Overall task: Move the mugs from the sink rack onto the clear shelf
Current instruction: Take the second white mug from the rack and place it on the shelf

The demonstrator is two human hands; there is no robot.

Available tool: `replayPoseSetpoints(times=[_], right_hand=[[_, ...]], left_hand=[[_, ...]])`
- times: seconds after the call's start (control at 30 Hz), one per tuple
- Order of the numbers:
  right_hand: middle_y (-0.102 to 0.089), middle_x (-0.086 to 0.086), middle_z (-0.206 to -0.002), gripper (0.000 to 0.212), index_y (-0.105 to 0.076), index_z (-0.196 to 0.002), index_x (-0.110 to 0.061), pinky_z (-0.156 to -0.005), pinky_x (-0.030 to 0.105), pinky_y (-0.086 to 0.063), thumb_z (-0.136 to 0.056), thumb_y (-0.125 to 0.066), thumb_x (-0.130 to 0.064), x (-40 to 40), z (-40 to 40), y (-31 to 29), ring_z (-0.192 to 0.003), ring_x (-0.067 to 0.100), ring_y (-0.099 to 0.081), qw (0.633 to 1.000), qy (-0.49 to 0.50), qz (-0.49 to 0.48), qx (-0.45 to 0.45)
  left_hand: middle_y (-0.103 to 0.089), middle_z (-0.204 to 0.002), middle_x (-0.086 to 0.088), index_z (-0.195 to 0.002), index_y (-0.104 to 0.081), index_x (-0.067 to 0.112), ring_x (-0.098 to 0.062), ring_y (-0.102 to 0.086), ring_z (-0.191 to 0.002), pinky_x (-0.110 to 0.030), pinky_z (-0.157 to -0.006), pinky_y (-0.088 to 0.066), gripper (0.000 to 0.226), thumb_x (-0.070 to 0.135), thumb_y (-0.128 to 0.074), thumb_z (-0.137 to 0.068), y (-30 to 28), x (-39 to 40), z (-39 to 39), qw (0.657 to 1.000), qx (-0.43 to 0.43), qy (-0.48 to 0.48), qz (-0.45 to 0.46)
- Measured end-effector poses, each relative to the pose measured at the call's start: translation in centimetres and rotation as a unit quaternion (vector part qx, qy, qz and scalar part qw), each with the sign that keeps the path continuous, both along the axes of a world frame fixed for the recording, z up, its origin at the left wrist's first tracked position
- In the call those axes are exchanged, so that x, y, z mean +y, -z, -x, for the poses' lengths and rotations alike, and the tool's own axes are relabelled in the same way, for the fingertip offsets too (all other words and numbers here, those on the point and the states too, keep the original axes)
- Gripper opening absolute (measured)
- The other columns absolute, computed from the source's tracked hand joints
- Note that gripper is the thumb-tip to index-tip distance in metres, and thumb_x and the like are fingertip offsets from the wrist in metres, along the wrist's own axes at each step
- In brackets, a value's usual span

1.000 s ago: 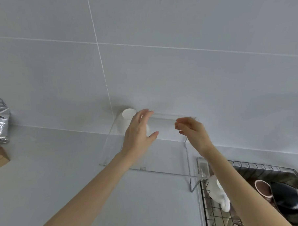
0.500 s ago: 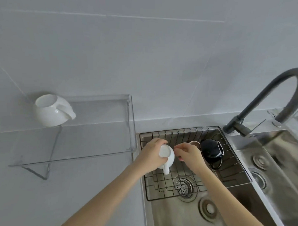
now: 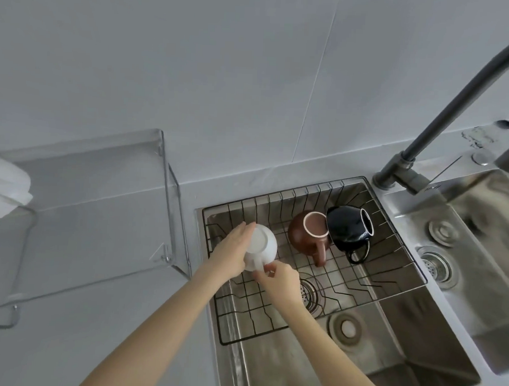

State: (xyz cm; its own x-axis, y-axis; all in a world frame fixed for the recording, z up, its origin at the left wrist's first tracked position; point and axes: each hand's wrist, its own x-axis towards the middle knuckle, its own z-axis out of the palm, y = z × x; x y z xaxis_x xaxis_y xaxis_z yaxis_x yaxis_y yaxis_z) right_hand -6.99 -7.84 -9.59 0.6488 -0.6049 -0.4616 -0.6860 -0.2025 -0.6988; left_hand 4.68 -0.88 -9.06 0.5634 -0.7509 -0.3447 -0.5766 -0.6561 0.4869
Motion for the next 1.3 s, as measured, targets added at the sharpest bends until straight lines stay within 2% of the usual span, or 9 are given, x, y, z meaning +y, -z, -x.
replayPoseSetpoints(times=[0.17,0.43,0.6,0.7,0.83,0.93,1.03,1.17,1.3], right_hand=[[-0.041,-0.005,-0.050,0.041,-0.039,-0.049,-0.019,-0.043,0.021,-0.025,-0.085,-0.058,-0.025,0.5,-0.2,0.7,-0.046,0.009,-0.034,0.999,0.025,-0.010,-0.033],[-0.068,0.018,-0.077,0.020,-0.064,-0.078,-0.002,-0.055,0.024,-0.040,-0.081,-0.063,-0.021,-0.1,1.4,-3.2,-0.064,0.015,-0.051,0.993,0.060,-0.012,-0.101],[-0.072,0.015,-0.081,0.016,-0.066,-0.081,-0.006,-0.067,0.037,-0.052,-0.082,-0.062,-0.021,0.0,1.2,-9.3,-0.076,0.028,-0.064,0.985,0.047,0.054,-0.156],[-0.073,0.010,-0.081,0.014,-0.067,-0.084,-0.010,-0.072,0.036,-0.054,-0.083,-0.061,-0.023,1.2,1.3,-13.7,-0.080,0.024,-0.067,0.975,0.020,0.089,-0.202],[-0.070,0.004,-0.068,0.019,-0.069,-0.082,-0.014,-0.055,0.028,-0.045,-0.083,-0.060,-0.030,3.8,0.8,-18.9,-0.061,0.017,-0.060,0.955,-0.015,0.126,-0.267],[-0.068,0.012,-0.067,0.018,-0.069,-0.077,-0.012,-0.052,0.023,-0.036,-0.081,-0.062,-0.028,6.7,-0.3,-21.7,-0.056,0.013,-0.048,0.944,-0.050,0.118,-0.304],[-0.059,0.015,-0.061,0.023,-0.066,-0.076,-0.003,-0.053,0.030,-0.035,-0.081,-0.062,-0.025,10.0,-1.7,-22.8,-0.056,0.017,-0.043,0.937,-0.095,0.088,-0.324],[-0.034,-0.003,-0.048,0.032,-0.056,-0.063,0.001,-0.042,0.019,-0.020,-0.080,-0.063,-0.025,14.8,-4.1,-22.7,-0.048,0.011,-0.026,0.932,-0.142,0.068,-0.325],[-0.044,0.004,-0.054,0.031,-0.059,-0.066,0.003,-0.040,0.018,-0.021,-0.079,-0.063,-0.026,19.5,-6.7,-21.6,-0.052,0.014,-0.032,0.932,-0.182,0.034,-0.312]], left_hand=[[-0.022,-0.153,-0.011,-0.142,-0.018,0.019,-0.031,-0.033,-0.135,-0.043,-0.107,-0.035,0.090,0.012,-0.070,-0.070,0.2,-0.3,0.0,1.000,0.007,-0.011,-0.011],[-0.032,-0.147,-0.006,-0.139,-0.023,0.018,-0.029,-0.043,-0.126,-0.044,-0.098,-0.043,0.088,0.021,-0.074,-0.068,-3.5,-0.7,1.3,0.997,-0.025,-0.036,0.062],[-0.043,-0.140,-0.008,-0.138,-0.028,0.014,-0.028,-0.047,-0.120,-0.040,-0.094,-0.042,0.088,0.020,-0.076,-0.065,-9.8,0.0,1.7,0.983,-0.056,-0.070,0.161],[-0.046,-0.139,-0.005,-0.138,-0.030,0.016,-0.026,-0.046,-0.123,-0.039,-0.100,-0.041,0.094,0.022,-0.081,-0.059,-14.6,2.0,1.6,0.971,-0.071,-0.092,0.211],[-0.060,-0.125,-0.005,-0.133,-0.040,0.018,-0.026,-0.055,-0.112,-0.030,-0.088,-0.043,0.094,0.027,-0.084,-0.051,-20.1,5.9,1.3,0.950,-0.103,-0.148,0.257],[-0.061,-0.085,0.000,-0.106,-0.052,0.021,-0.027,-0.059,-0.085,-0.026,-0.065,-0.039,0.067,0.031,-0.082,-0.046,-23.0,9.7,0.8,0.936,-0.157,-0.183,0.256],[-0.054,-0.072,0.005,-0.080,-0.040,0.028,-0.024,-0.051,-0.071,-0.027,-0.057,-0.033,0.055,0.033,-0.080,-0.043,-24.7,13.8,0.0,0.932,-0.177,-0.214,0.232],[-0.057,-0.074,0.003,-0.082,-0.046,0.023,-0.025,-0.053,-0.075,-0.029,-0.059,-0.039,0.054,0.034,-0.081,-0.043,-25.0,19.6,-1.1,0.926,-0.177,-0.263,0.206],[-0.060,-0.082,0.002,-0.099,-0.054,0.022,-0.026,-0.056,-0.083,-0.028,-0.063,-0.039,0.061,0.034,-0.082,-0.046,-24.5,25.1,-2.4,0.919,-0.178,-0.304,0.176]])
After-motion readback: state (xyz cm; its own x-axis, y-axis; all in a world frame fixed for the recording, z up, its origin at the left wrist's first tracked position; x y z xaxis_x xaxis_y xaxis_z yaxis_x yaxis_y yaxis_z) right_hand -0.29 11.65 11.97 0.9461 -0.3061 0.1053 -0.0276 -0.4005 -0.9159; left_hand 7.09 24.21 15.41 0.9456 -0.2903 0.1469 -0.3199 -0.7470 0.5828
